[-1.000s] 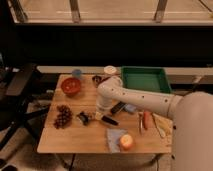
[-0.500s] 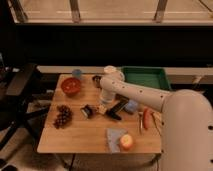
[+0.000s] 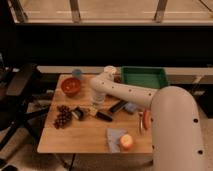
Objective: Wipe table surface with brush
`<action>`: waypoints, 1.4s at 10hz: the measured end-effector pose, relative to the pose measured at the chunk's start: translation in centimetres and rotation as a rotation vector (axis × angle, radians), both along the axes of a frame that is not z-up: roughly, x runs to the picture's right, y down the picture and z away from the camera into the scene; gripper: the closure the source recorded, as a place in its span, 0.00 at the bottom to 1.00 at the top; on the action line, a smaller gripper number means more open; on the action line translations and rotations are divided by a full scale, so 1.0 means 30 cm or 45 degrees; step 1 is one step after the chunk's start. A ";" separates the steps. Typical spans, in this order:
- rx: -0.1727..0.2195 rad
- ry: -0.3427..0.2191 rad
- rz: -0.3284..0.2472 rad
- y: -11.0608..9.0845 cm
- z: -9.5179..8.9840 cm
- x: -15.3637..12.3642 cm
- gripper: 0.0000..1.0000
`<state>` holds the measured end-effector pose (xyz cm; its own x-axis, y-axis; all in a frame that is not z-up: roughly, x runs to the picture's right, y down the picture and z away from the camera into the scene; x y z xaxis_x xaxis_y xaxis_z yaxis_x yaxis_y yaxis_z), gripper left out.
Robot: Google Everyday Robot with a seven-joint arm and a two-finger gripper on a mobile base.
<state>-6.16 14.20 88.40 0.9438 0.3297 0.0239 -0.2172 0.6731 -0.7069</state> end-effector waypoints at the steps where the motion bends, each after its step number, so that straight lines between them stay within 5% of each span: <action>1: -0.009 -0.001 0.001 0.037 -0.037 0.011 1.00; 5: -0.037 0.086 0.019 0.087 -0.093 0.161 1.00; 8: -0.019 0.161 0.006 0.006 -0.033 0.251 1.00; 11: 0.003 0.136 -0.044 -0.043 0.012 0.194 1.00; 14: 0.004 0.034 -0.097 -0.022 0.013 0.011 1.00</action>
